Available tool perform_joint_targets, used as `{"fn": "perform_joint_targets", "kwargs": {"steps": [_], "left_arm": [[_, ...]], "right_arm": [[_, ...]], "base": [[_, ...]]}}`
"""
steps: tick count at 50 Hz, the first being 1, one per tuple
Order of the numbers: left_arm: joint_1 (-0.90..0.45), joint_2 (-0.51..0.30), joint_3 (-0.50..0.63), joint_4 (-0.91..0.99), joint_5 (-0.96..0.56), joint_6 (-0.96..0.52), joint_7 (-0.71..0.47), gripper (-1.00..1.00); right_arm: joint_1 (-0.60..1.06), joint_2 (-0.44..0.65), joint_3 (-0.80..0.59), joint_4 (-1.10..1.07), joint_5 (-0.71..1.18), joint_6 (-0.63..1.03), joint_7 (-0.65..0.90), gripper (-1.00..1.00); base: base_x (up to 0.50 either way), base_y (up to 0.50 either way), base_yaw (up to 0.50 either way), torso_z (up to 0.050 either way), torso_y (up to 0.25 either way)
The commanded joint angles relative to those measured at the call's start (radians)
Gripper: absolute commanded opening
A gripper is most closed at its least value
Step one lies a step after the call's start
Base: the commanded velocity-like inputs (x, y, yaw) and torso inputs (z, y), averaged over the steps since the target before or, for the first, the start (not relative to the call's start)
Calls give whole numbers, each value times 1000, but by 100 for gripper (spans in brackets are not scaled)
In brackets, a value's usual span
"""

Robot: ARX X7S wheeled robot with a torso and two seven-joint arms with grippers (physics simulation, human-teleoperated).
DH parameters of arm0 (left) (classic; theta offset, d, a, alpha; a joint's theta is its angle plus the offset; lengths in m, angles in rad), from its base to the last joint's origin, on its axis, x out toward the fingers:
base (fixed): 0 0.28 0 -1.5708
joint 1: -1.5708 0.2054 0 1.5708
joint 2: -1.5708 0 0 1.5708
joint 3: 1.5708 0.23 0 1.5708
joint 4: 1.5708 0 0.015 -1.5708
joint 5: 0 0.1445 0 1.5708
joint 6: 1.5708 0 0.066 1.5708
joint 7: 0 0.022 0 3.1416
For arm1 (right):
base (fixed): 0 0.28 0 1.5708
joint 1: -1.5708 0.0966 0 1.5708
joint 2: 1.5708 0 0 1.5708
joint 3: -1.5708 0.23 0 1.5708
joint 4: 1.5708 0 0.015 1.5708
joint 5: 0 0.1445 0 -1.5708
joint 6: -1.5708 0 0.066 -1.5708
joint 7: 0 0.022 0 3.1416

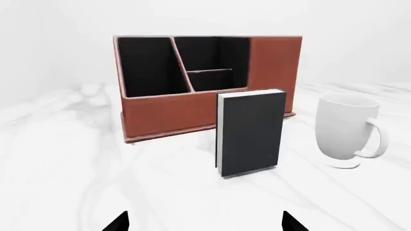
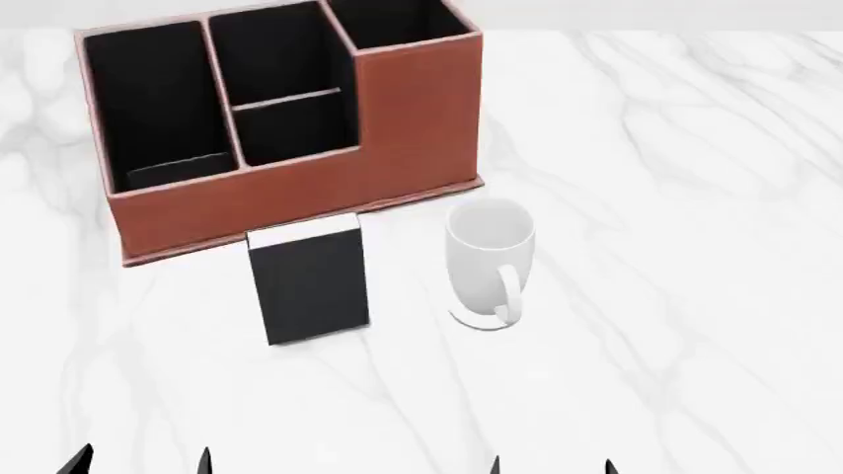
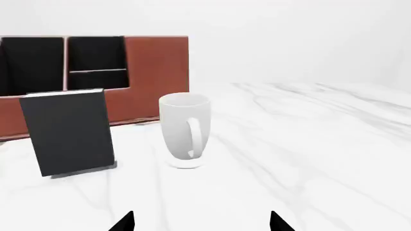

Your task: Pick up the book and place it in the front compartment of the caddy.

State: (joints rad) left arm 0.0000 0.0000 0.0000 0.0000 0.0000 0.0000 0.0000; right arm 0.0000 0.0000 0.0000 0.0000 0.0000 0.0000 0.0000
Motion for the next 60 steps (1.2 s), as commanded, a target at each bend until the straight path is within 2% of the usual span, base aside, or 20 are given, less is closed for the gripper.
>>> {"fn": "perform_joint_targets", "kwargs": {"steps": [1,9,20,24,27,31,35,37,38,40,45,46,60], "left_arm": [[-2,-16,18,-3,-17,-6,-17,100],[-6,-41,41,-5,-61,-15,-37,100],[-5,-62,65,-14,-86,-1,-50,100],[-15,-69,49,29,-157,-59,-33,100],[-8,-74,45,76,-163,-45,-43,100],[-5,-92,29,208,-180,-86,-68,100],[2,-115,36,327,-160,-112,-90,100],[1,-120,28,377,-184,-142,-94,100],[-7,-129,10,463,-232,-200,-98,100],[-7,-134,8,498,-221,-194,-110,100],[-2,-149,17,546,-215,-214,-120,100],[24,-165,17,584,-235,-217,-101,100],[16,-171,24,566,-228,-208,-123,100]], "right_arm": [[5,15,-24,7,14,10,17,100],[32,35,-40,20,66,86,37,100],[15,62,-81,10,68,33,49,100],[11,58,-74,-39,48,58,103,100],[1,62,-68,-117,80,110,105,100],[-39,74,-70,-258,86,124,120,100],[-43,89,-53,-389,152,222,112,100],[-44,93,-47,-432,157,230,122,100],[-30,99,-35,-521,167,270,137,100],[-10,104,-26,-563,184,309,146,100],[1,112,-8,-597,200,326,167,100],[-32,127,34,-659,207,306,175,100],[-33,145,37,-665,219,305,195,100]], "base": [[0,0,0,0,0],[0,0,0,0,0],[0,0,0,0,0],[0,0,0,0,0],[0,0,0,0,0],[65,0,0,0,0],[336,0,0,0,0],[500,0,0,0,0],[500,0,0,0,0],[500,0,0,0,0],[500,0,0,0,0],[500,0,0,0,0],[500,0,0,0,0]]}}
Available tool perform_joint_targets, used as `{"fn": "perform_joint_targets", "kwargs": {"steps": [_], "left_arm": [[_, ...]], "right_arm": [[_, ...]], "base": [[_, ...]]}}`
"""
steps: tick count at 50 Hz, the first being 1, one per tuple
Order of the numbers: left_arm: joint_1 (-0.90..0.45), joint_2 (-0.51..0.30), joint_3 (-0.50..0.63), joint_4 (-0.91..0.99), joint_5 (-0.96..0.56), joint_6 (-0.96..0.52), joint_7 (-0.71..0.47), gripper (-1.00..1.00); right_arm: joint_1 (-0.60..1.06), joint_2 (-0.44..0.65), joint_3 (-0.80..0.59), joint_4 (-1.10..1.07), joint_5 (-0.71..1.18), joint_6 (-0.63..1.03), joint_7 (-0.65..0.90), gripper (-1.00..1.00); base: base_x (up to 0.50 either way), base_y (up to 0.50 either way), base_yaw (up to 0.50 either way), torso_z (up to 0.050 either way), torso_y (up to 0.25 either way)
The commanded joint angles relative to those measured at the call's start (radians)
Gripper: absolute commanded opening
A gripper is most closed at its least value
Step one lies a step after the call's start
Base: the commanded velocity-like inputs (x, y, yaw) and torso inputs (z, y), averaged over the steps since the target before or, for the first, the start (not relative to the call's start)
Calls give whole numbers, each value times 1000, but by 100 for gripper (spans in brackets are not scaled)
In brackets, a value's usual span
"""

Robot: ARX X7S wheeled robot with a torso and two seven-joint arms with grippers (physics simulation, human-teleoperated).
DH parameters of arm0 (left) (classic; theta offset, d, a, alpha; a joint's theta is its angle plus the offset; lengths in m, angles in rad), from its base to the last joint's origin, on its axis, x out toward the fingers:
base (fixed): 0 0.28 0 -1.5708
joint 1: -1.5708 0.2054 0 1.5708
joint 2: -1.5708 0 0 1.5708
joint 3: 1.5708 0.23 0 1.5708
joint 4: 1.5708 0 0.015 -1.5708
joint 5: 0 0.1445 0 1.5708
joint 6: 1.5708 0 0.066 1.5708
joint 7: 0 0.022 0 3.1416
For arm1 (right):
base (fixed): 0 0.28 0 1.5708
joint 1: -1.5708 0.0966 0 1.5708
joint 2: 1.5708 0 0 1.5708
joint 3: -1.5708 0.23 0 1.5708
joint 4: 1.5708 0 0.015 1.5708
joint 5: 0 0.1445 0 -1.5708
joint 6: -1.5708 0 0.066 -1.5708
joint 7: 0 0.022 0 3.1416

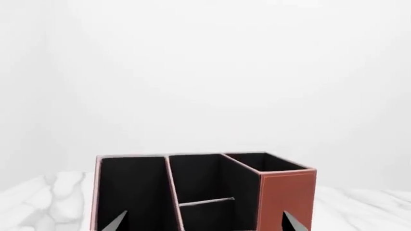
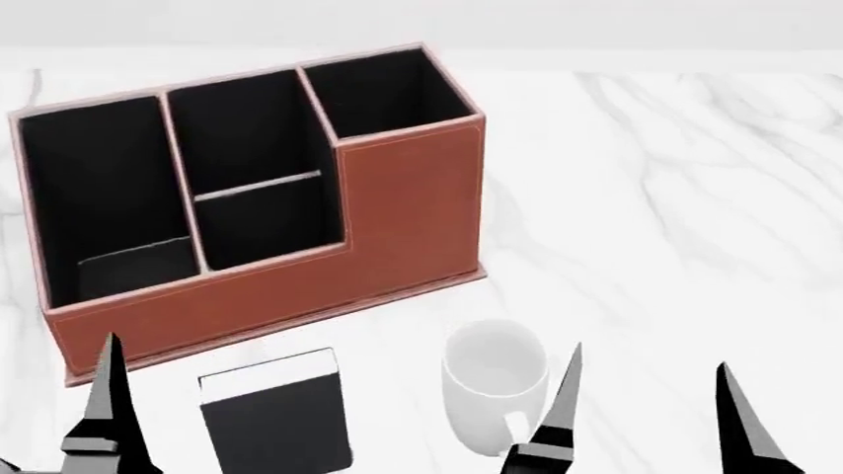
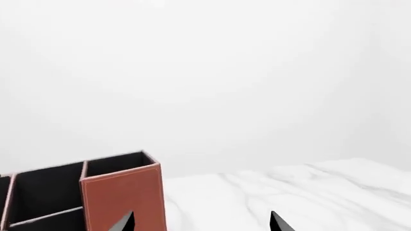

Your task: Pick up the book and place it in the front compartment of the caddy.

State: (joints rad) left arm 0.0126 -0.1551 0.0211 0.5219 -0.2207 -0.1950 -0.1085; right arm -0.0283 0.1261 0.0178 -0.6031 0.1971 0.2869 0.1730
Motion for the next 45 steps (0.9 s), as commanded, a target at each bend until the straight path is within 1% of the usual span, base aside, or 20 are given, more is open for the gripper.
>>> {"fn": "perform_joint_targets", "kwargs": {"steps": [1,32,45], "left_arm": [[3,-17,4,46,-8,-14,-15,100],[13,-40,20,41,-15,10,-34,100],[14,-47,29,32,-19,19,-40,100]], "right_arm": [[-5,20,19,-62,23,18,23,100],[-1,45,7,-52,38,2,53,100],[17,50,-5,-23,37,27,73,100]], "base": [[500,0,0,0,0],[500,0,0,0,1],[462,0,0,0,1]]}}
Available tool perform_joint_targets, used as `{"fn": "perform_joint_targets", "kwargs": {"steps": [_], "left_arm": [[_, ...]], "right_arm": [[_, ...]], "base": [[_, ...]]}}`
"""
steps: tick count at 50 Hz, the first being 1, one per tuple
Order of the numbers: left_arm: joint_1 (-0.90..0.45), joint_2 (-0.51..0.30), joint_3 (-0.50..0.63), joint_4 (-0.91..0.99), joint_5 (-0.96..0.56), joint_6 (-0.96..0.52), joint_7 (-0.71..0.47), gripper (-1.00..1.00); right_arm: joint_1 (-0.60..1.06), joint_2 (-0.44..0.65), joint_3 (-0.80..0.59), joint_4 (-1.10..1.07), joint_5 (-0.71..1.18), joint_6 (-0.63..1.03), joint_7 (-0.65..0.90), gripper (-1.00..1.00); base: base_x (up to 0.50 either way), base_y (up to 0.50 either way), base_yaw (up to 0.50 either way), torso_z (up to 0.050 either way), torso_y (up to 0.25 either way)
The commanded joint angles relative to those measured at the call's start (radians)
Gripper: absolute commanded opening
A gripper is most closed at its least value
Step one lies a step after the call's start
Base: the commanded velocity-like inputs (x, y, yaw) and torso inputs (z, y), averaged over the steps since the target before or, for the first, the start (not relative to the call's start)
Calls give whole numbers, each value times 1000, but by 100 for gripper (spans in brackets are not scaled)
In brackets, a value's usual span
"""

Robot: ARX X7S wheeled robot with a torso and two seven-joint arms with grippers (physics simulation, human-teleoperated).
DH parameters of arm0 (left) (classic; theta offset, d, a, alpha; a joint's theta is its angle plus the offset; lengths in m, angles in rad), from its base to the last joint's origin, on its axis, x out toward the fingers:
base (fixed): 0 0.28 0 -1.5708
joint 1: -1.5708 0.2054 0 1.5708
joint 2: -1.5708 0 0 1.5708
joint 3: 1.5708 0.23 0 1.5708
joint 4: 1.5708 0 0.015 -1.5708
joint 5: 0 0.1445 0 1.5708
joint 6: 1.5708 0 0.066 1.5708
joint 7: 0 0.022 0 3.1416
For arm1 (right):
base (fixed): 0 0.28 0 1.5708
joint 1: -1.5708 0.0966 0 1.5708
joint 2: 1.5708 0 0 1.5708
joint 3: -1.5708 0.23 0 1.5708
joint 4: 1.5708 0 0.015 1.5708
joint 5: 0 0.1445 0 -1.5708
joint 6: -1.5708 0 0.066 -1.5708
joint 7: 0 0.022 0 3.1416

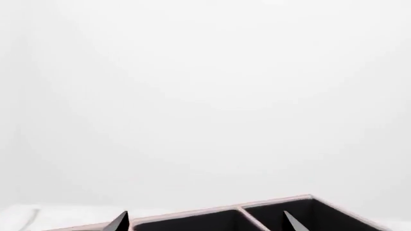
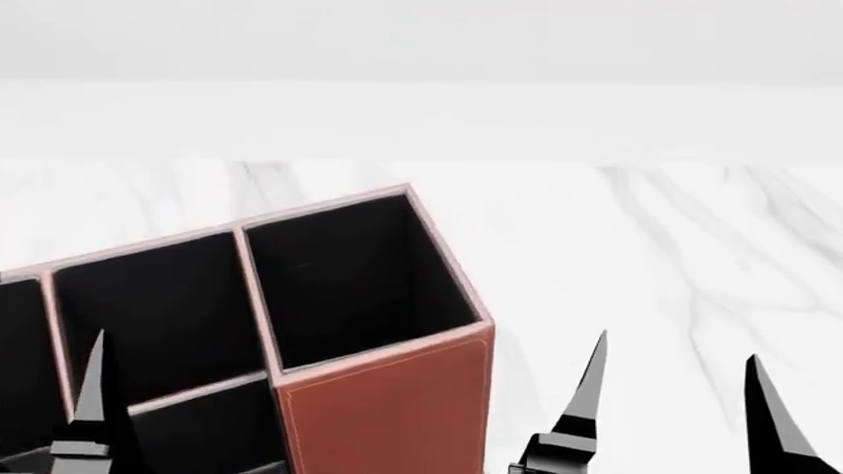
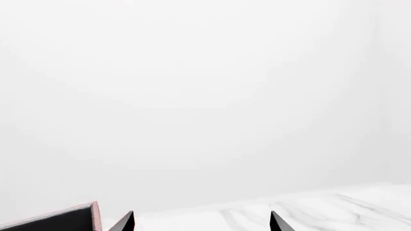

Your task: Pick up the book and place it in the front compartment of the caddy.

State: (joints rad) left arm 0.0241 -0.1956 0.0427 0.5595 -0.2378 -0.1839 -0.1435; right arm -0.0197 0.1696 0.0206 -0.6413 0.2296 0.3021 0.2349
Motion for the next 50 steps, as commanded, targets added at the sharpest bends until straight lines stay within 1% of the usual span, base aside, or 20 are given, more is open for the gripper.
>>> {"fn": "perform_joint_targets", "kwargs": {"steps": [1,5,9,50], "left_arm": [[2,-7,8,-6,-2,8,-5,100],[3,-10,11,-5,-3,8,-8,100],[3,-12,12,-3,-5,8,-11,100],[3,-40,29,-9,-31,22,-41,100]], "right_arm": [[2,5,-5,18,14,-10,3,100],[-3,6,-6,28,25,-26,-5,100],[-19,10,-7,31,35,-86,-30,100],[-15,39,-21,31,40,-94,5,100]], "base": [[0,0,0,0,12],[0,0,0,0,0],[0,0,4,0,0],[0,0,500,0,0]]}}
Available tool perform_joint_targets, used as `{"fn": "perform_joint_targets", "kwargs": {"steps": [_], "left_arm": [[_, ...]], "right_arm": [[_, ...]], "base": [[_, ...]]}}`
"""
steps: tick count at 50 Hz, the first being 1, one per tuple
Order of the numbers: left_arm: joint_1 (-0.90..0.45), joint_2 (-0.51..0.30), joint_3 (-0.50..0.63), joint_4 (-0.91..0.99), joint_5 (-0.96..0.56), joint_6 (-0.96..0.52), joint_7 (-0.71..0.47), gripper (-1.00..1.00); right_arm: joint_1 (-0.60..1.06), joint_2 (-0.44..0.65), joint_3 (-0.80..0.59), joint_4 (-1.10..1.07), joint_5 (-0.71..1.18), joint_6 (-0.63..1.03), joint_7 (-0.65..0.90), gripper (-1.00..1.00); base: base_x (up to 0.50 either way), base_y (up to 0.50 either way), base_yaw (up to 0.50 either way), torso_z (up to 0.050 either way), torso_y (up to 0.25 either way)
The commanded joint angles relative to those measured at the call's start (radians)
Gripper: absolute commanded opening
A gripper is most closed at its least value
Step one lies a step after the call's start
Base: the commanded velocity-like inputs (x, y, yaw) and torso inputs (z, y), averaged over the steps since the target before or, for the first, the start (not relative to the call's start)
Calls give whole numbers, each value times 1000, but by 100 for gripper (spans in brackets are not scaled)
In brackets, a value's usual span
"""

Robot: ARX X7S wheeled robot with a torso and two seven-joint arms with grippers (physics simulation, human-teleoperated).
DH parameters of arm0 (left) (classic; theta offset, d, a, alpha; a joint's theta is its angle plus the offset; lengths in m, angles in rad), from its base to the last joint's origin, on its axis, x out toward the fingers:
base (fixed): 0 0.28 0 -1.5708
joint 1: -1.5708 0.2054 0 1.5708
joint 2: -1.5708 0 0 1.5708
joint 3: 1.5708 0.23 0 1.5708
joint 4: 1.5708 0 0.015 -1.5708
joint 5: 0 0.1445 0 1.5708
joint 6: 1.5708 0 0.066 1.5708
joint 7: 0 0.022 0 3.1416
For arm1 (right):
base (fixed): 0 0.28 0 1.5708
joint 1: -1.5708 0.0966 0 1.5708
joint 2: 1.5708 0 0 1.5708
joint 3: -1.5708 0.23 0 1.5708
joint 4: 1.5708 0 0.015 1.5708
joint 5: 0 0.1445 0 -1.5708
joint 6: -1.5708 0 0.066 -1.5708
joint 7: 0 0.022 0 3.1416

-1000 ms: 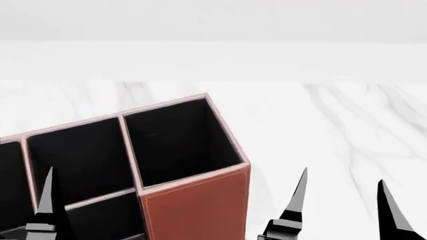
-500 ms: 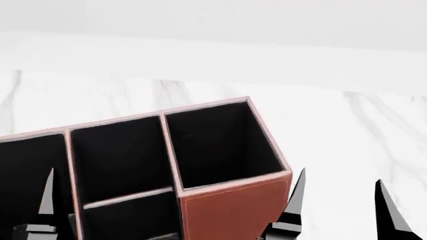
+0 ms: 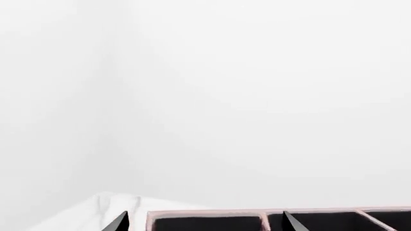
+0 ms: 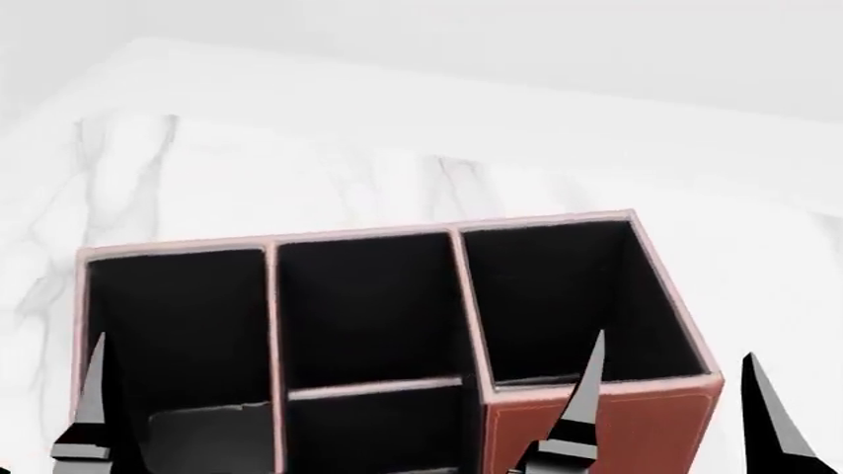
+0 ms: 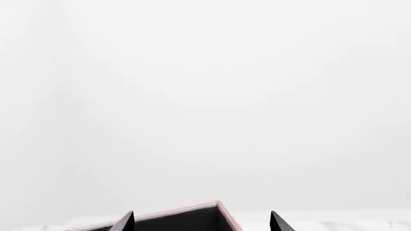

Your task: Pick up the book and place it in the front compartment of the caddy.

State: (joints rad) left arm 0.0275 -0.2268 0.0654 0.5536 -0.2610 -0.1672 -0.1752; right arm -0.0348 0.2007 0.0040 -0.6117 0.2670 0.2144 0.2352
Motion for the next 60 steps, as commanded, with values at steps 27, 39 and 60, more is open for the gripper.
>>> {"fn": "perform_joint_targets", "kwargs": {"steps": [27,39,60], "left_arm": [[-96,-114,78,14,-233,-256,97,100],[-152,-275,225,82,-422,-521,307,100],[-230,-403,336,205,-681,-804,428,100]], "right_arm": [[111,67,10,135,15,46,5,100],[159,87,90,174,41,68,44,100],[175,95,93,212,15,47,68,100]], "base": [[0,0,278,0,0],[0,0,0,0,0],[0,0,0,0,0]]}}
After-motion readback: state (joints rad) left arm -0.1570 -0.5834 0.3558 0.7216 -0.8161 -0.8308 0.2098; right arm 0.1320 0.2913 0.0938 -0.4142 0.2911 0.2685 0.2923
